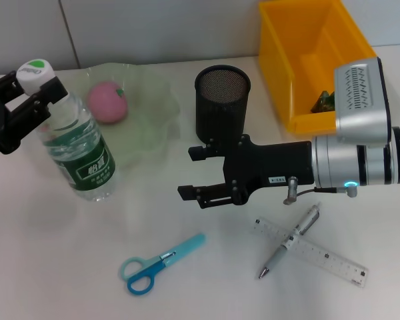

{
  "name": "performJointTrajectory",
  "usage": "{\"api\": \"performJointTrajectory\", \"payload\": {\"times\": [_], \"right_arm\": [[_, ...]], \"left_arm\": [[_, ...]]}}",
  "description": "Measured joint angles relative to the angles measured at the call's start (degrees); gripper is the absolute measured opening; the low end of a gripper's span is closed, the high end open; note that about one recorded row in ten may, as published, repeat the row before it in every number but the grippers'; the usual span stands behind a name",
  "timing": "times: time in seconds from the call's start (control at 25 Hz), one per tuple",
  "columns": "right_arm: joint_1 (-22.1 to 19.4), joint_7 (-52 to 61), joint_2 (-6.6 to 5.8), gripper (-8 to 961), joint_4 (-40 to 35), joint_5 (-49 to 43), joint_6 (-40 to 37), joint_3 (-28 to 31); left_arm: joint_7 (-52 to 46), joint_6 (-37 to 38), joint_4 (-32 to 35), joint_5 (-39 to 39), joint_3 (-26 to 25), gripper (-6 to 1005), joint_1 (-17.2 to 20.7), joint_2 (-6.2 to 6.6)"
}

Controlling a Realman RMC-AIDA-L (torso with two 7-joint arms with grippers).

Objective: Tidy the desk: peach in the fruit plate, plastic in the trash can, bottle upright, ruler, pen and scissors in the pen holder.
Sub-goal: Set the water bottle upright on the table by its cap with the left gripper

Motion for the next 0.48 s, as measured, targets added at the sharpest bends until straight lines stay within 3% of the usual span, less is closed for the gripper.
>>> {"api": "performJointTrajectory", "payload": {"times": [0.24,0.48], "right_arm": [[-0.08,-0.25,-0.08,776,0.05,-0.04,0.34,-0.06],[-0.06,-0.35,-0.09,776,0.08,-0.06,0.33,-0.1]], "left_arm": [[0.67,-0.5,-0.23,0.13,0.0,467,1.02,0.12],[2.93,-1.96,-0.53,0.19,0.0,468,1.85,-0.58]]}}
